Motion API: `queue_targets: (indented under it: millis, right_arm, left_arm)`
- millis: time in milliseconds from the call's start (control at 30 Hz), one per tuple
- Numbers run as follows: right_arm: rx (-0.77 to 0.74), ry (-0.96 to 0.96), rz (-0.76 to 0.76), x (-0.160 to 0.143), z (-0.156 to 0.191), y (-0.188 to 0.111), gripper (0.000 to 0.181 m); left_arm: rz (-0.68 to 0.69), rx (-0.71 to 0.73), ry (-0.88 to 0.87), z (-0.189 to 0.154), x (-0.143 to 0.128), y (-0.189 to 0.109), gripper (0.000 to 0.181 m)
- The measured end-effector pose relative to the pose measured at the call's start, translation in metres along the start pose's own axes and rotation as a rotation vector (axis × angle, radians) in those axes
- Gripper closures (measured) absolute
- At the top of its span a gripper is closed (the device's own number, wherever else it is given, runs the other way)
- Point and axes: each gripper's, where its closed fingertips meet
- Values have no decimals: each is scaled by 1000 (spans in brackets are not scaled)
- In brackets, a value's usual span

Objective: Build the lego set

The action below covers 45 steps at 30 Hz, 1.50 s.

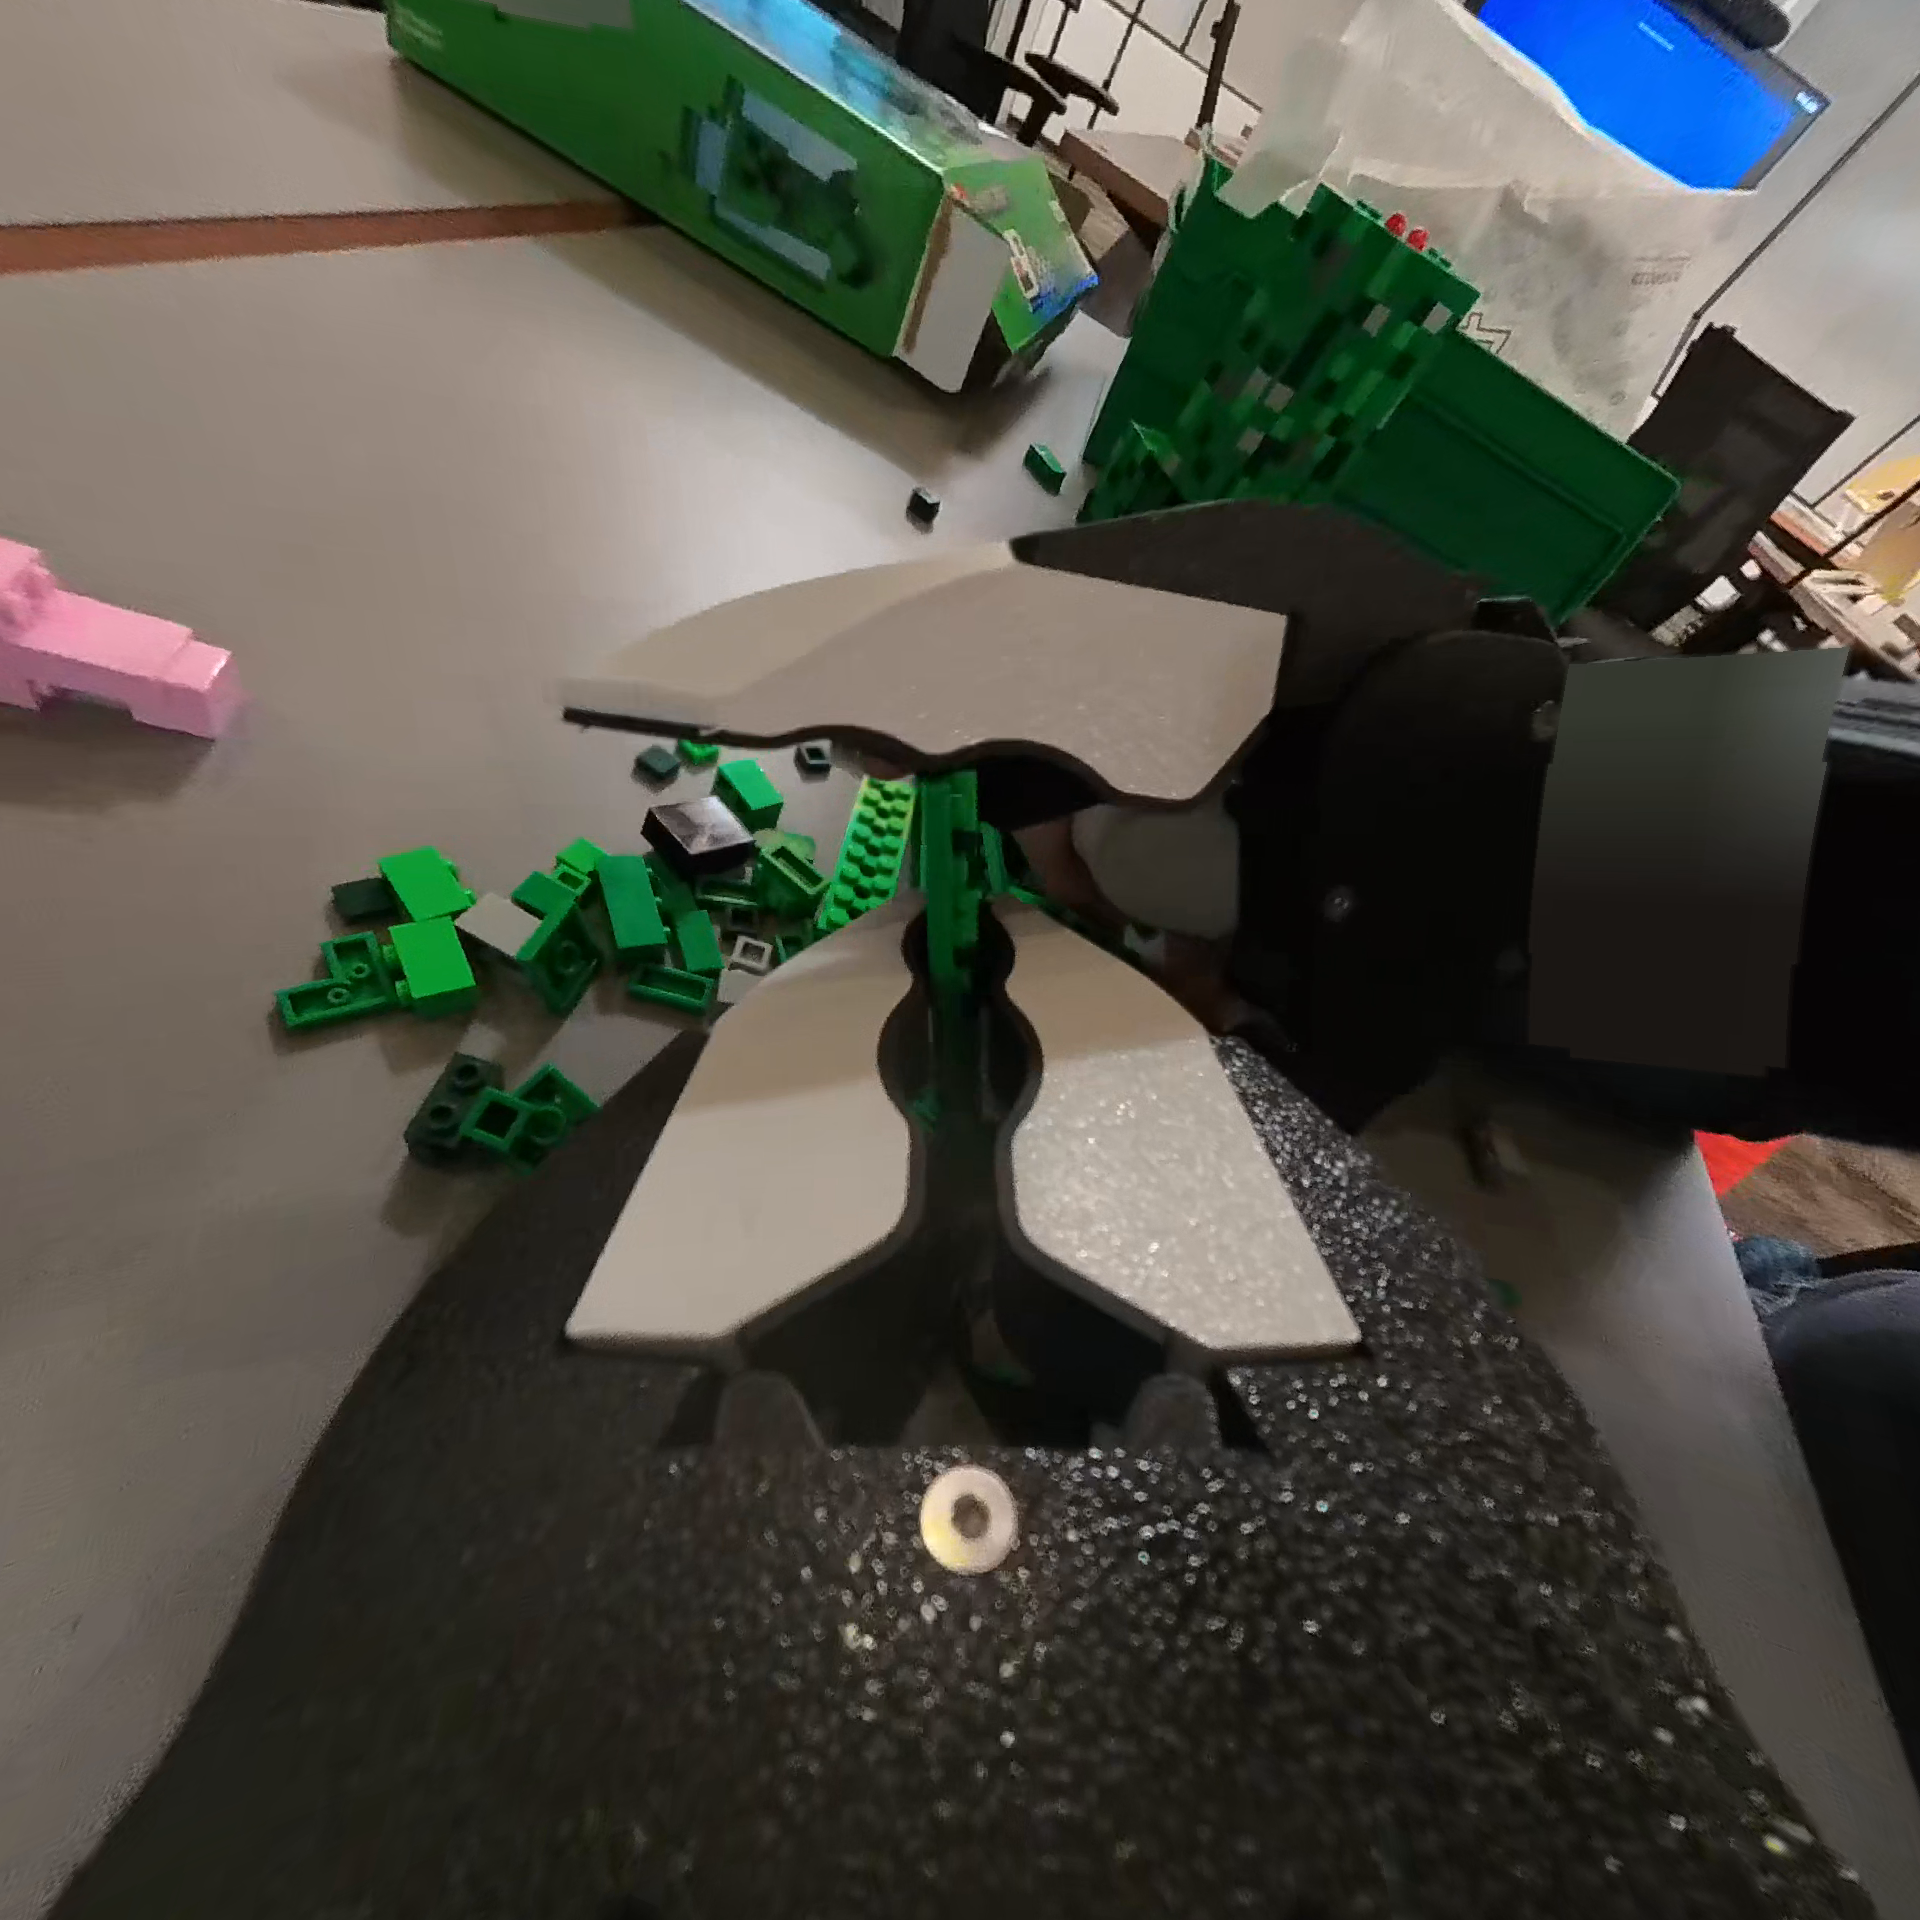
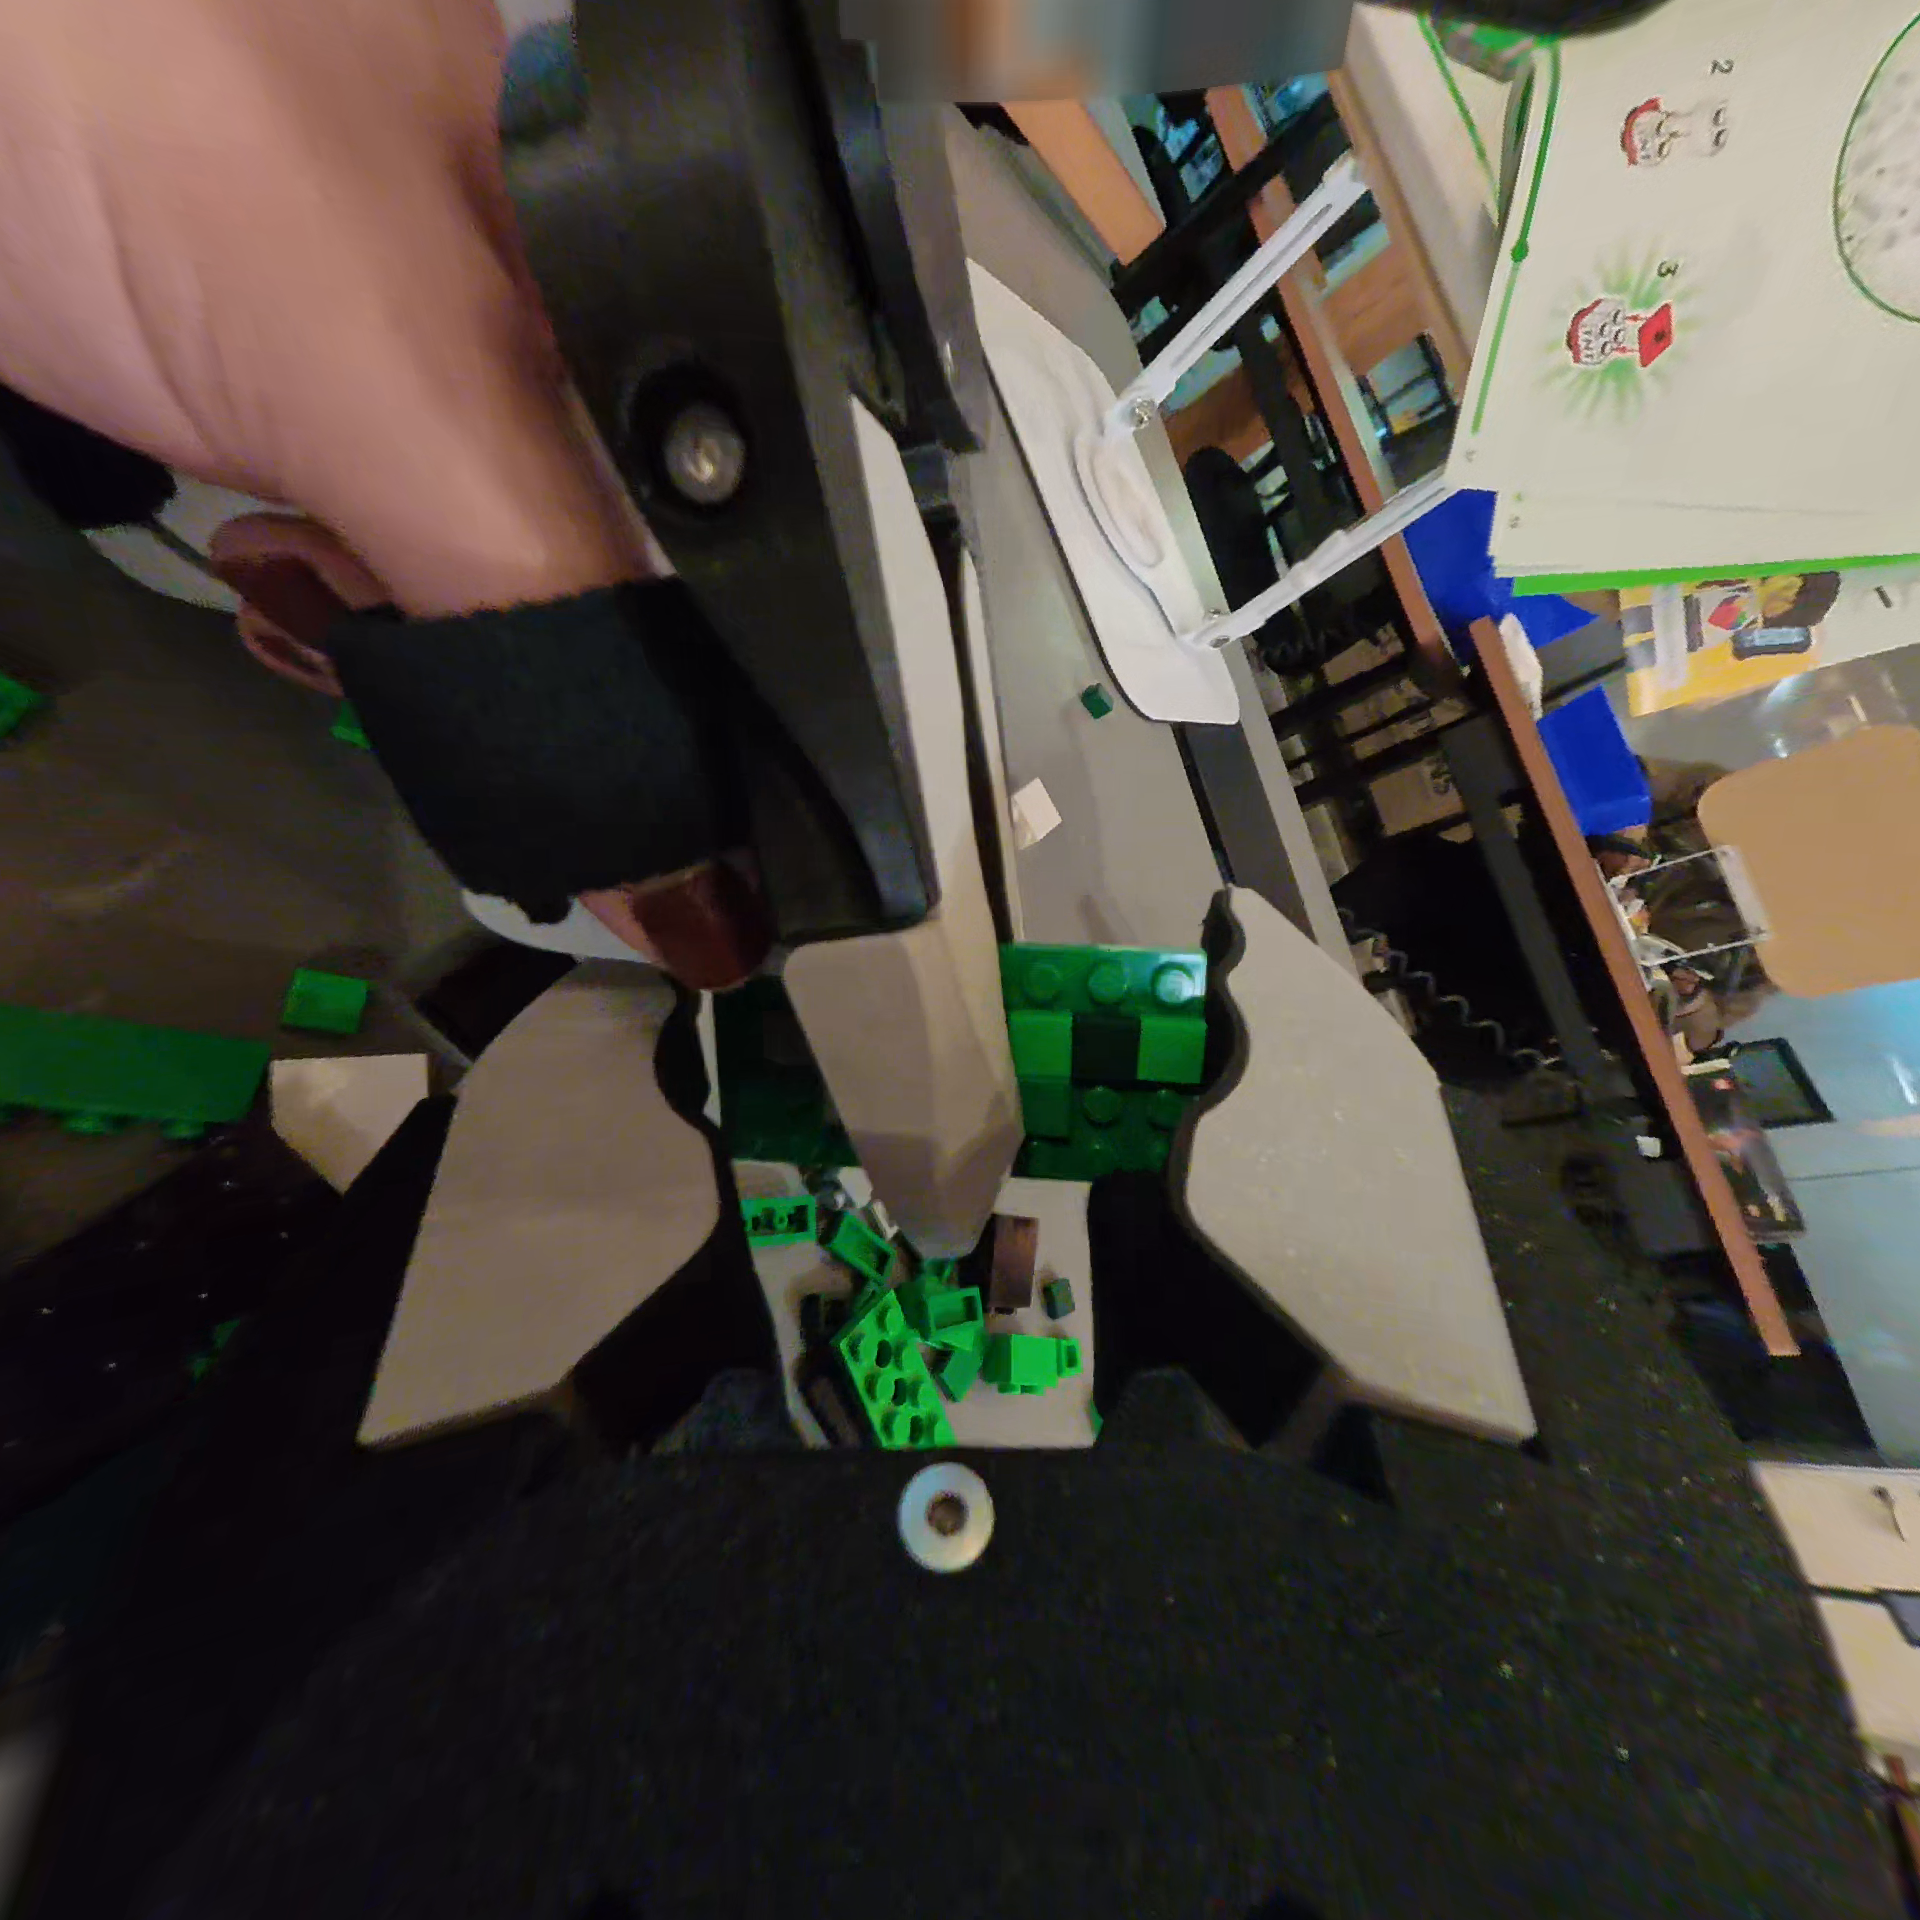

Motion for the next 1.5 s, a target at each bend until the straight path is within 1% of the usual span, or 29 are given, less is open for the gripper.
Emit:
queue_targets:
  millis: [133,233,400,567,867,900,1000,1100,1167,1300,1333,1367,1400,1500]
  right_arm:
    - [-14,50,24,-3,-3,1,85]
    - [-29,10,39,-5,-4,1,91]
    - [-33,-31,53,-4,-3,2,91]
    - [-66,-150,108,-6,-5,4,89]
    - [-45,-84,132,-8,-4,5,87]
    - [-41,-82,131,-8,-4,5,89]
    - [-45,-111,135,-8,-6,4,89]
    - [-73,-186,149,-7,-10,3,89]
    - [-107,-294,176,-8,-13,4,89]
    - [-184,-479,202,-6,-22,3,90]
    - [-204,-520,205,-4,-24,3,89]
    - [-221,-554,206,-3,-26,3,89]
    - [-237,-582,205,-2,-28,2,89]
    - [-273,-639,195,1,-31,2,90]
  left_arm:
    - [-26,30,-47,5,4,-2,175]
    - [-29,26,-86,6,3,-4,175]
    - [-5,41,-82,8,1,-4,175]
    - [-5,27,-121,8,0,-4,175]
    - [-7,4,-125,4,2,-4,175]
    - [0,9,-115,4,1,-4,175]
    - [-24,-4,-162,3,3,-4,175]
    - [-80,-78,-314,-1,6,-5,174]
    - [-92,-107,-392,0,7,-6,173]
    - [-123,-143,-473,-1,11,-7,170]
    - [-131,-151,-489,-2,12,-7,166]
    - [-136,-156,-500,-2,12,-7,165]
    - [-142,-162,-507,-2,13,-8,169]
    - [-155,-175,-521,-3,15,-8,169]
Point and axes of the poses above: each gripper's, where its closed fingertips meet, y out along the fingers, x out of its top, z = x × y across the jaws, and after that the axes turned 11 degrees about -z, right-handed
